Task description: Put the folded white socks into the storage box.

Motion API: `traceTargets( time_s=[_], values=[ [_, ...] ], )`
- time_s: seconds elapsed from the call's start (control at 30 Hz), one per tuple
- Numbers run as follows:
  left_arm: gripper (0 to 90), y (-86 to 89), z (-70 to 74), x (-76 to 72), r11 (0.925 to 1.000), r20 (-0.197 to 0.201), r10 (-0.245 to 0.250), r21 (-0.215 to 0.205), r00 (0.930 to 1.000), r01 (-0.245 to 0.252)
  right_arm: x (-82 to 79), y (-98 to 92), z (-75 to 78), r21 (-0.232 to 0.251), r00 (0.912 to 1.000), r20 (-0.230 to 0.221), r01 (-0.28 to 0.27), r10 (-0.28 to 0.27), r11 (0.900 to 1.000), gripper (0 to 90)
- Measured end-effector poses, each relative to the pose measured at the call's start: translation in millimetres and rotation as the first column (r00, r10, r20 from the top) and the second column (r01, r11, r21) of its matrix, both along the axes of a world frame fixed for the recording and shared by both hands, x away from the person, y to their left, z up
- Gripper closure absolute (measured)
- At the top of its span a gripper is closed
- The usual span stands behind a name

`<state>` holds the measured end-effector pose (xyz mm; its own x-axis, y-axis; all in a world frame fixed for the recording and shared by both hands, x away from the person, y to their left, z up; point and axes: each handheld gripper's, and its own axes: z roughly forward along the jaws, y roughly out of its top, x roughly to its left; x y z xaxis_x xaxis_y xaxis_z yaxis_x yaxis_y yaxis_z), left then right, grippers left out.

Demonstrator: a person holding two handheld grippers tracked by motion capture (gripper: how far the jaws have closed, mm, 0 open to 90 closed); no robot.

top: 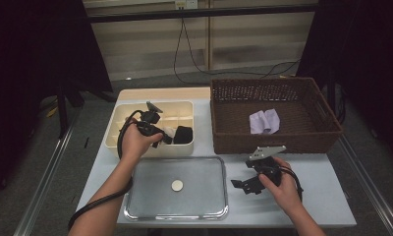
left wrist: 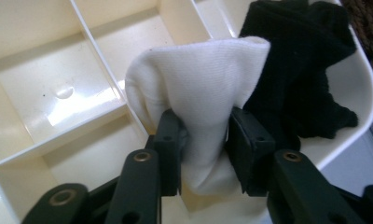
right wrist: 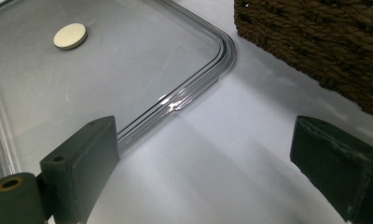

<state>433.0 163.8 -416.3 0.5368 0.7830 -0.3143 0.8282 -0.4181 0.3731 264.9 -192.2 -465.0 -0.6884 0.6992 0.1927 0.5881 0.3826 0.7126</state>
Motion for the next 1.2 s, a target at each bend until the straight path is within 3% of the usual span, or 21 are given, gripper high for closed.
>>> traceTargets(
  time_s=[0.1, 0.5, 0.83, 0.97, 1.2],
  values=[
    [59.4, 2.0, 6.6, 1.1, 1.0, -0.008, -0.003, 0.003, 1.0, 0.003, 0.6, 0.0, 0.0, 0.002, 1.0, 0.003, -0.003, 0.003, 1.0, 7.5],
    [60.1, 7.1, 29.7, 3.6, 0.9999, -0.042, 0.009, -0.008, 0.9991, -0.01, 0.3, 1.0, 0.4, -0.001, 1.0, 0.006, -0.006, 0.006, 1.0, 7.5],
    [65.6, 4.5, 55.3, 9.7, 0.9998, -0.042, -0.011, 0.014, 0.9991, 0.012, -0.4, 3.6, 0.0, -0.004, 0.9999, -0.002, -0.01, 0.01, 1.0, 7.5],
    [67.3, 4.0, 60.7, 12.8, 0.9996, -0.033, 0.007, 0.028, 0.9994, -0.006, -0.5, 3.2, -0.1, -0.003, 0.9999, 0.0, -0.011, 0.011, 1.0, 7.5],
    [74.2, 6.6, 63.8, 19.0, 0.9988, -0.06, 0.008, 0.048, 0.9982, -0.005, -0.3, 4.0, -0.1, -0.002, 0.9999, 0.0, -0.016, 0.016, 1.0, 7.5]
  ],
)
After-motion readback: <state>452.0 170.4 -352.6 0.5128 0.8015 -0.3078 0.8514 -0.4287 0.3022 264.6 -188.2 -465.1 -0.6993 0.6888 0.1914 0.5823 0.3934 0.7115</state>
